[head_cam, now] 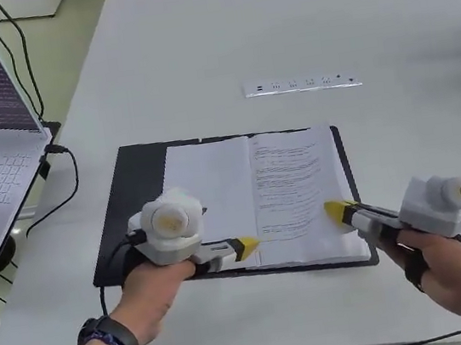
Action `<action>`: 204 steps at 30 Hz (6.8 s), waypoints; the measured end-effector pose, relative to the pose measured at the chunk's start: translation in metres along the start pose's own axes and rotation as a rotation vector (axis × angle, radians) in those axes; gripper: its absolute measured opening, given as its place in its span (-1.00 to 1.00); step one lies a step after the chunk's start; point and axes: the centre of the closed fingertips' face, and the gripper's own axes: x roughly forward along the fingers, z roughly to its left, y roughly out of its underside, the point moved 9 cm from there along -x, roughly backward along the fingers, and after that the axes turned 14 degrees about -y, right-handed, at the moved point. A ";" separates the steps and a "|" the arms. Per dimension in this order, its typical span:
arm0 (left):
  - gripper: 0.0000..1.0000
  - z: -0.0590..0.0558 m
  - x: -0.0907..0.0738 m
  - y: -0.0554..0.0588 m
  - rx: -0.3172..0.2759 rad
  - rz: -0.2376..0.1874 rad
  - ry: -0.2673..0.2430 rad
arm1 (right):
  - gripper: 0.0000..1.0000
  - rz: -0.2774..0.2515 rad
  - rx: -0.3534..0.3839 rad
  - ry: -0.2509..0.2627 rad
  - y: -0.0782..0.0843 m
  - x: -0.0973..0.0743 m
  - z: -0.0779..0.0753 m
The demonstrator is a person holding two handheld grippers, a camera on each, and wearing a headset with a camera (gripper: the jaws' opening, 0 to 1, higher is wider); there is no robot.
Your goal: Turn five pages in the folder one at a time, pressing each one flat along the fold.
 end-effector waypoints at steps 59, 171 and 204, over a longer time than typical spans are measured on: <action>0.38 0.086 -0.090 0.045 -0.103 -0.056 -0.179 | -1.00 0.080 -0.036 -0.209 -0.005 0.130 0.075; -0.93 0.070 -0.017 0.069 -0.189 0.066 -0.166 | -0.40 0.147 0.037 -0.140 0.066 0.076 0.054; -1.00 0.065 -0.011 0.093 -0.189 0.166 -0.147 | -0.69 0.126 0.006 -0.139 0.024 0.108 0.028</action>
